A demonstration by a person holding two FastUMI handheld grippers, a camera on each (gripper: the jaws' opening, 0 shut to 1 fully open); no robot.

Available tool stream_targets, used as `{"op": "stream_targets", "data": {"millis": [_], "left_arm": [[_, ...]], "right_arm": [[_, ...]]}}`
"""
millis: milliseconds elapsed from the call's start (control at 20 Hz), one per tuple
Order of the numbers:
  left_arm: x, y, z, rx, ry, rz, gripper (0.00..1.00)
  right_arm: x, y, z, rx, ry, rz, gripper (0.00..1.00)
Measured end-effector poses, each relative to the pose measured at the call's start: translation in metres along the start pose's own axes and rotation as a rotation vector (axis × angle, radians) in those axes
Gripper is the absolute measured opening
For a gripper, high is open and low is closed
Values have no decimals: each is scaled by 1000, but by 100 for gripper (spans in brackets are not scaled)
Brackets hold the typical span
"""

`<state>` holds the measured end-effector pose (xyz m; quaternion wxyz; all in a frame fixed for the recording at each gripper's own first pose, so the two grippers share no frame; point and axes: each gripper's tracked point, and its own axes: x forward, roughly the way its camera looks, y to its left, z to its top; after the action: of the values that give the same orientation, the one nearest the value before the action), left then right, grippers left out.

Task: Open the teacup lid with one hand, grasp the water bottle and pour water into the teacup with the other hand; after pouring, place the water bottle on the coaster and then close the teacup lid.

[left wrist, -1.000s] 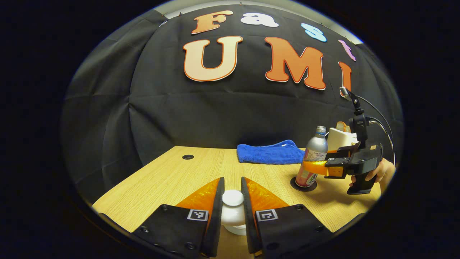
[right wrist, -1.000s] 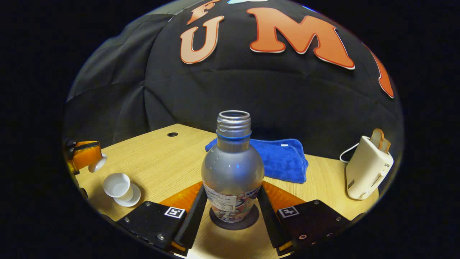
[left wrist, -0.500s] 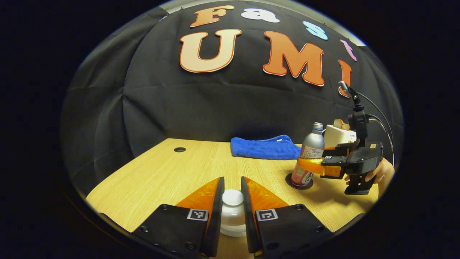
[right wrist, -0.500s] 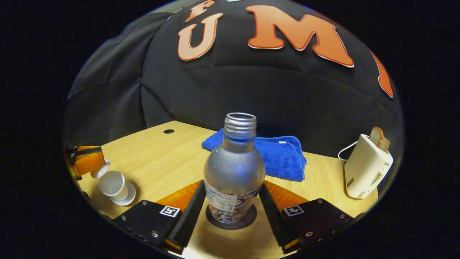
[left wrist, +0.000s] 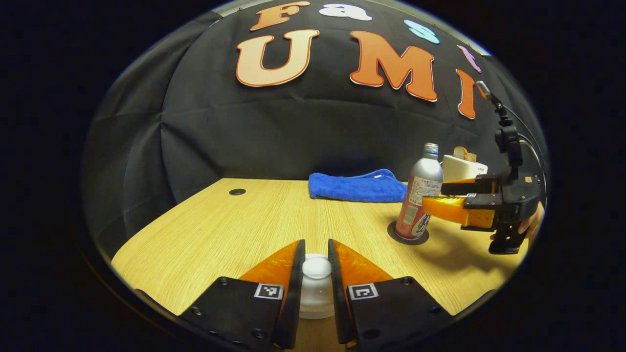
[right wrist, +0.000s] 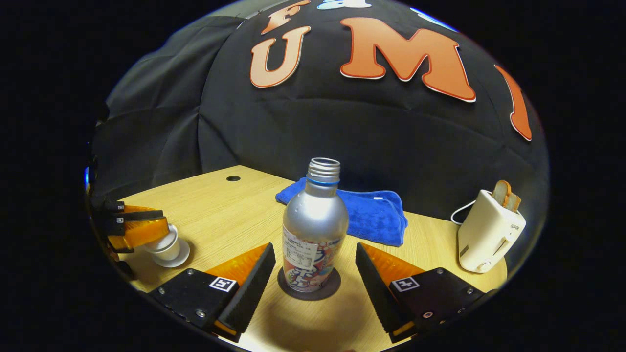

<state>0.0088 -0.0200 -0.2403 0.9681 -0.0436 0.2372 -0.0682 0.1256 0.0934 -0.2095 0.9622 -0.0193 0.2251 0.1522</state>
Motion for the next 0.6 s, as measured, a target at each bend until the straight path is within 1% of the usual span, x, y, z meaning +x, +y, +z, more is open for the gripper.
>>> {"op": "stream_targets", "data": {"millis": [50, 100, 150, 250, 350, 450, 500, 600], "left_arm": [[-1, -1, 4, 2, -20, 2, 39], [-1, -1, 2, 4, -19, 4, 30], [-1, 0, 0, 7, -24, 5, 34], [-1, -1, 0, 25, -29, 3, 36], [-3, -2, 3, 20, -40, 6, 38], [-5, -2, 12, 12, -72, 16, 46], [-7, -3, 19, 12, -93, 17, 47], [-11, -7, 34, 18, -135, 19, 51]], "right_arm": [[-5, -1, 1, 4, -6, 1, 99], [-10, -3, 2, 5, -12, -1, 99], [-15, -6, 3, 7, -19, -7, 99], [-23, -10, 6, 20, -37, -15, 99], [-33, -12, 13, 32, -59, -18, 99], [-44, -17, 18, 32, -81, -31, 99], [-50, -19, 22, 31, -93, -39, 99], [-62, -22, 29, 29, -123, -51, 99]]}}
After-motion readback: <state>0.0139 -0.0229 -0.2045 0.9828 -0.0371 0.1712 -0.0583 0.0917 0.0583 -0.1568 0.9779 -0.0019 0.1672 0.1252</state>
